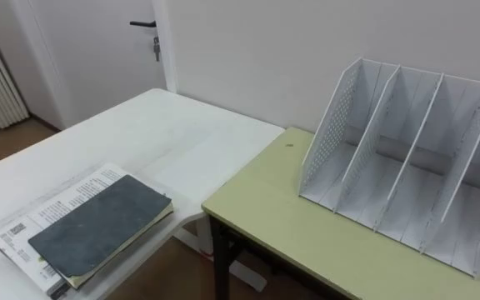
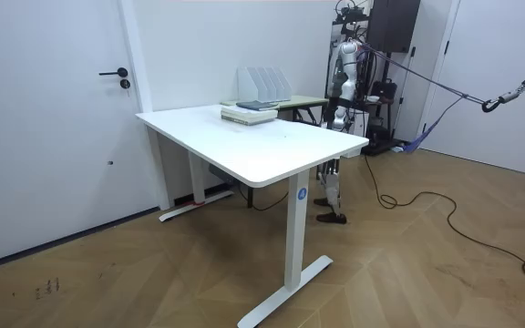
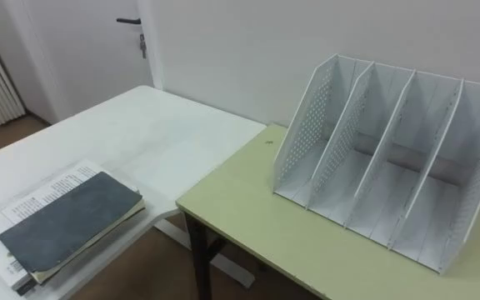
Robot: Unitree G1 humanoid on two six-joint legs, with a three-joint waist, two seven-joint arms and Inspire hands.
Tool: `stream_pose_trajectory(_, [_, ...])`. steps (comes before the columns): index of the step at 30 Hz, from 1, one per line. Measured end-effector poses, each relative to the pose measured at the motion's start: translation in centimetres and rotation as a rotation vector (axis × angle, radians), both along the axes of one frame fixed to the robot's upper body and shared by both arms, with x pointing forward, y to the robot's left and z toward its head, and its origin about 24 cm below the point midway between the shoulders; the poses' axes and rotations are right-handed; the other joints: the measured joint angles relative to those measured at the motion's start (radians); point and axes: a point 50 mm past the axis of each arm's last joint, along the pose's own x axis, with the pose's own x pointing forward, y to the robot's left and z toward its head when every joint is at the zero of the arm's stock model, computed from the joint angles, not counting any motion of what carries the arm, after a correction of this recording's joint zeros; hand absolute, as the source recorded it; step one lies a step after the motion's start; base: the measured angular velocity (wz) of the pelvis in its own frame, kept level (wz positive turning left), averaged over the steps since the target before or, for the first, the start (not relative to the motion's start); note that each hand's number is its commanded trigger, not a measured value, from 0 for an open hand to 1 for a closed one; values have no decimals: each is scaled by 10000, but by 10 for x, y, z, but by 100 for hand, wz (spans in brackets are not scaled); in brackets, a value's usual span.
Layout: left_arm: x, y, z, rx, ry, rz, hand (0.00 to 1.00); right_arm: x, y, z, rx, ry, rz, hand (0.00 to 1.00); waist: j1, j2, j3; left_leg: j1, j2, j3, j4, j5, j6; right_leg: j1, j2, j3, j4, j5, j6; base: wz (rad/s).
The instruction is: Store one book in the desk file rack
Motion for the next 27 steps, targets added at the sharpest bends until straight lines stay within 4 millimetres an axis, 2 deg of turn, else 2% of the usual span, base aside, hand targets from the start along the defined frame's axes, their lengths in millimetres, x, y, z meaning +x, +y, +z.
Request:
stream_pose_trajectory(7, [3, 0, 0, 54, 24, -473, 0, 0, 0, 0, 3, -72, -34, 0, 34, -105, 11, 8, 4, 1, -13, 0, 1, -12, 8, 41, 29, -16, 4, 0])
stream_pose_trajectory(9, [5, 0, 0, 78, -3, -607, 0, 1, 0, 0, -63, -131, -35, 0, 35, -155, 35, 8, 5, 2, -12, 0, 0, -11, 15, 41, 31, -18, 1, 0])
stream_pose_trajectory(15, [22, 2, 1, 309, -447, -1490, 0, 8, 0, 0, -268, -452, 322, 0, 11, -200, 61, 12, 12, 26, -11, -2, -3, 43, 22, 21, -39, -15, 2, 1])
stream_pose_trajectory(18, [37, 5, 3, 633, -954, -1953, 0, 13, 0, -1, -238, -645, 537, 0, -26, -184, 70, -8, 11, 39, -21, -3, -3, 28, 24, 13, -53, -16, 3, 0])
stream_pose_trajectory(23, [90, 5, 18, 1266, -3382, -2515, 0, 21, -2, 0, -499, -1175, 696, 0, -94, -86, 70, -148, 16, 22, -28, 0, 0, -37, 54, 0, -205, 75, 14, 0])
stream_pose_trajectory(27, [112, 0, 26, 1647, -4379, -3286, 0, 25, -2, 0, -459, -1549, 792, 0, -275, -68, 75, -172, 9, 61, -34, 4, 3, -52, 51, 58, -181, 76, 16, -6])
